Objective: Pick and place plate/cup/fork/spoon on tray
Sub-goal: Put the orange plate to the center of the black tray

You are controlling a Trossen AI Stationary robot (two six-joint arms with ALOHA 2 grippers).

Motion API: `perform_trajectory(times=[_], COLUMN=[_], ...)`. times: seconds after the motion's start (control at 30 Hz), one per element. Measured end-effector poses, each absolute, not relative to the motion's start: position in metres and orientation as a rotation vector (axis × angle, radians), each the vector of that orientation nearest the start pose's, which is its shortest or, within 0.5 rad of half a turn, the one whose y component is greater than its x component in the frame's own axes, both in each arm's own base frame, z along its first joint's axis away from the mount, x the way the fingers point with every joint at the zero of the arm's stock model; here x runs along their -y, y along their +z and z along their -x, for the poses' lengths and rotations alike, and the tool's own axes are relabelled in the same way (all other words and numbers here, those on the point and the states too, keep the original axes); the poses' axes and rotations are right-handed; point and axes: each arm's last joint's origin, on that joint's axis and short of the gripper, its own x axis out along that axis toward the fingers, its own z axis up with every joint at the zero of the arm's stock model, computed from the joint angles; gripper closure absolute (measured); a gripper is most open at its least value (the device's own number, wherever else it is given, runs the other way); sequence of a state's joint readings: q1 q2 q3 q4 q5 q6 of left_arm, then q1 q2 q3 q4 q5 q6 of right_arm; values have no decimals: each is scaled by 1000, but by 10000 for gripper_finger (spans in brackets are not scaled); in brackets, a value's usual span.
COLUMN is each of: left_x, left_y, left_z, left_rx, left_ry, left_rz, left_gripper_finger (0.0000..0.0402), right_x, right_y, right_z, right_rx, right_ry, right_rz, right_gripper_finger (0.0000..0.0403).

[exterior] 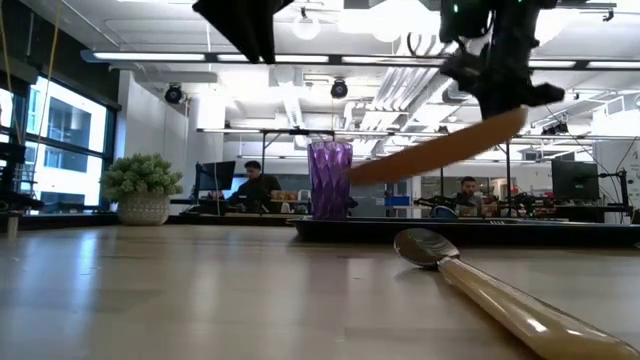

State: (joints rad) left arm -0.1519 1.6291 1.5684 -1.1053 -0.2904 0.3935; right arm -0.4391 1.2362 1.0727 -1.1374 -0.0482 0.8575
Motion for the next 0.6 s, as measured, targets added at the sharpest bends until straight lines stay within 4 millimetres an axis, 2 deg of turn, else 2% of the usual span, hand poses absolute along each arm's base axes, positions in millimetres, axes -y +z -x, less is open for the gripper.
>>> perform_trajectory(times=[0.17, 0.3, 0.6], left_x=[19, 3, -21], left_y=[342, 352, 357], left_z=[-307, -299, -294], left_rx=[-1108, -1086, -1085], left_ry=[-25, 33, 127], left_rz=[-512, -472, -396], left_gripper_finger=[268, 268, 268], right_x=[96, 108, 129], right_y=[251, 235, 210], right_z=[-186, -183, -166], right_rx=[-1089, -1029, -984], right_ry=[-852, -825, -829], right_rz=[-1076, -1104, -1122], right_gripper_finger=[403, 403, 403])
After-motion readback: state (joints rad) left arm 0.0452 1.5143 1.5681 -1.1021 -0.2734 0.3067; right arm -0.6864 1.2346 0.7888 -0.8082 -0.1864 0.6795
